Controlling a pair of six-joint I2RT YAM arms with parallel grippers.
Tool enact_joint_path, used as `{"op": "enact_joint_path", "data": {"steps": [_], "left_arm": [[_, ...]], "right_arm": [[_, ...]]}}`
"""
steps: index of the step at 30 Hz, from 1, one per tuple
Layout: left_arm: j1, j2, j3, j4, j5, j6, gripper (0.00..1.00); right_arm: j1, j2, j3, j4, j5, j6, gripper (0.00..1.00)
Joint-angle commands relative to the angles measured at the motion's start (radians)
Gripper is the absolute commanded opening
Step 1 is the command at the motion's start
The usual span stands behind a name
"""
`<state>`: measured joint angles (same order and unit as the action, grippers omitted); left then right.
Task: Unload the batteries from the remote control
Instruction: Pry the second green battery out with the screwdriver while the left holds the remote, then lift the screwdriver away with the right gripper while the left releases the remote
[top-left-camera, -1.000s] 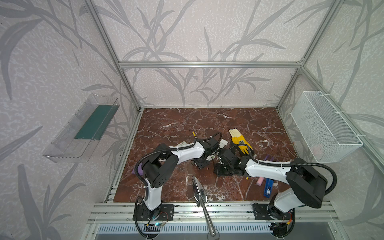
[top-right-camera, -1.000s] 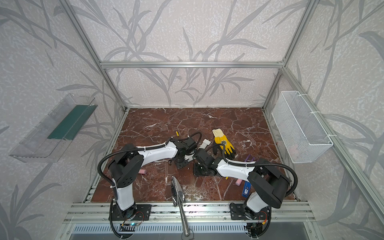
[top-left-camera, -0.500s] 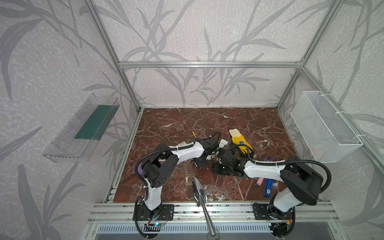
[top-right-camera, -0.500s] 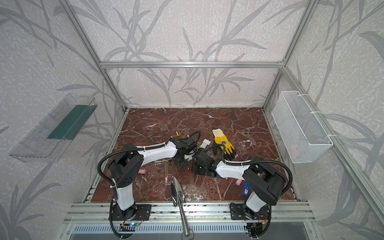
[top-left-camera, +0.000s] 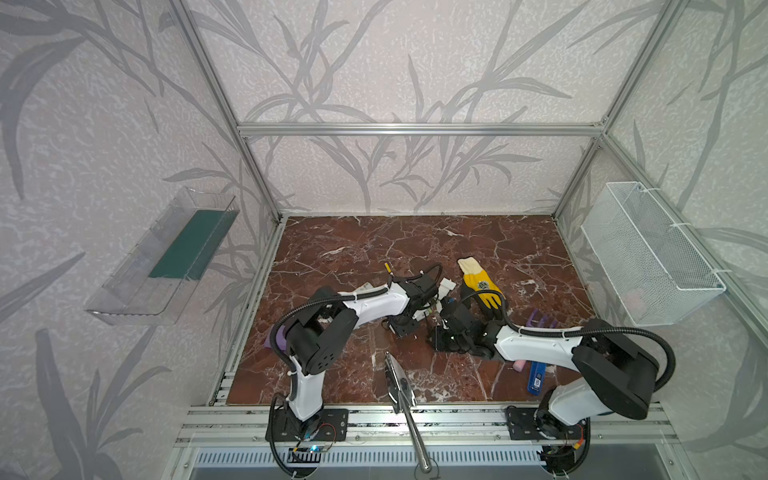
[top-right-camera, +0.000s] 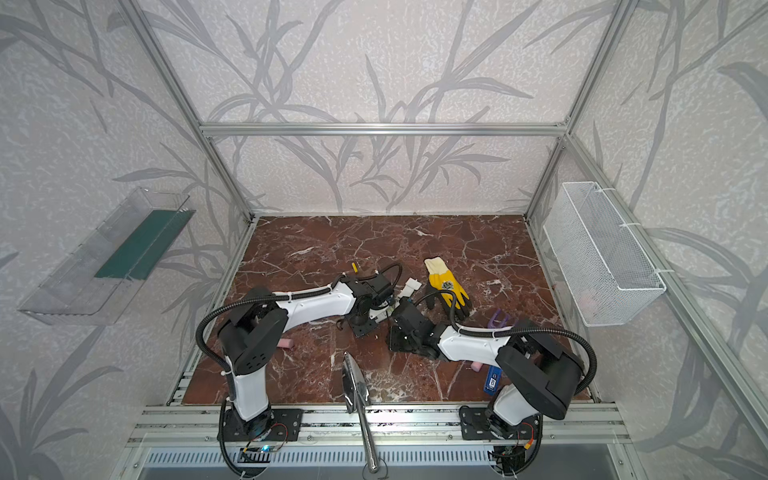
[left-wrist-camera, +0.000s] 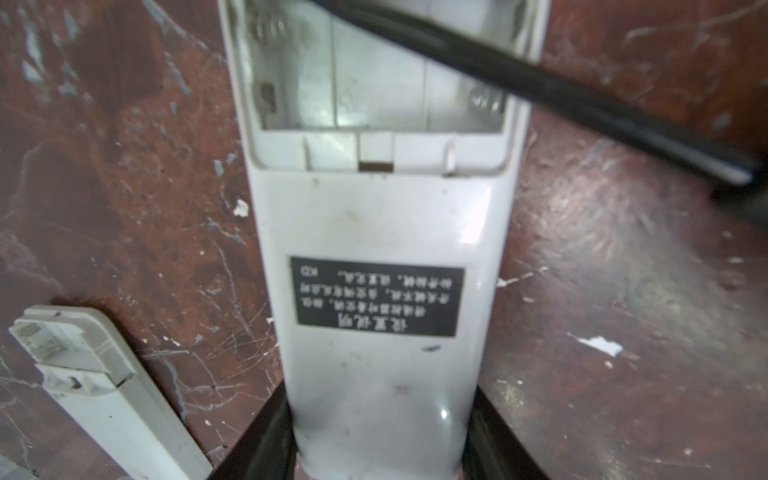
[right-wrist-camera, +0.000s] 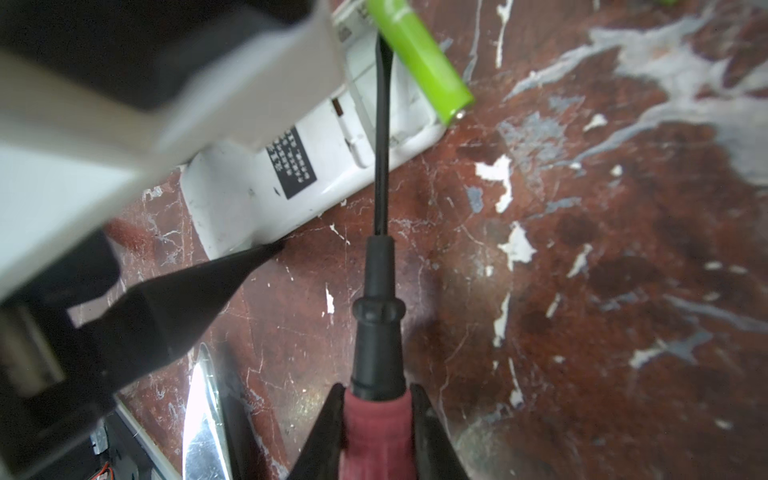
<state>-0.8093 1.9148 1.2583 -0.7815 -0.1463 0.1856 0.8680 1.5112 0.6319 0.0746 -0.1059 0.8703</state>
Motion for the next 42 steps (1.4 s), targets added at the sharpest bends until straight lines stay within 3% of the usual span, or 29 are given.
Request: {"op": "enact_joint_path", "data": {"steps": [1,9,15,24,31,35,39,42], "left_arm": [[0.000,0.086,-0.041,-0.001,0.055,0.036,0.06],[0.007,0.095,-0.063,0.021,0.078,0.054,0.15],[0.015,0.092,-0.076,0.025,0.098,0.052,0.29],[0.027,0.091,-0.073,0.003,0.108,0.038,0.34],[0.028,0.109,-0.055,-0.013,0.125,0.023,0.40],[0.029,0.113,-0.048,-0.019,0.124,0.024,0.51],[0.030,0.108,-0.048,-0.024,0.116,0.026,0.58],[0.032,0.100,-0.048,-0.026,0.118,0.026,0.69]], "right_arm": [[-0.012,-0.032,-0.019,-0.014,0.012,-0.017,0.00],[-0.033,-0.080,-0.046,-0.056,0.033,-0.037,0.00],[-0.038,-0.159,-0.017,-0.244,0.112,-0.134,0.00],[-0.038,-0.297,-0.066,-0.474,0.211,-0.179,0.00],[-0.039,-0.255,-0.107,-0.479,0.253,-0.141,0.00],[-0.038,-0.198,-0.097,-0.459,0.266,-0.145,0.00],[-0.038,-0.174,-0.089,-0.444,0.275,-0.148,0.08],[-0.038,-0.169,-0.083,-0.442,0.285,-0.158,0.16]]}}
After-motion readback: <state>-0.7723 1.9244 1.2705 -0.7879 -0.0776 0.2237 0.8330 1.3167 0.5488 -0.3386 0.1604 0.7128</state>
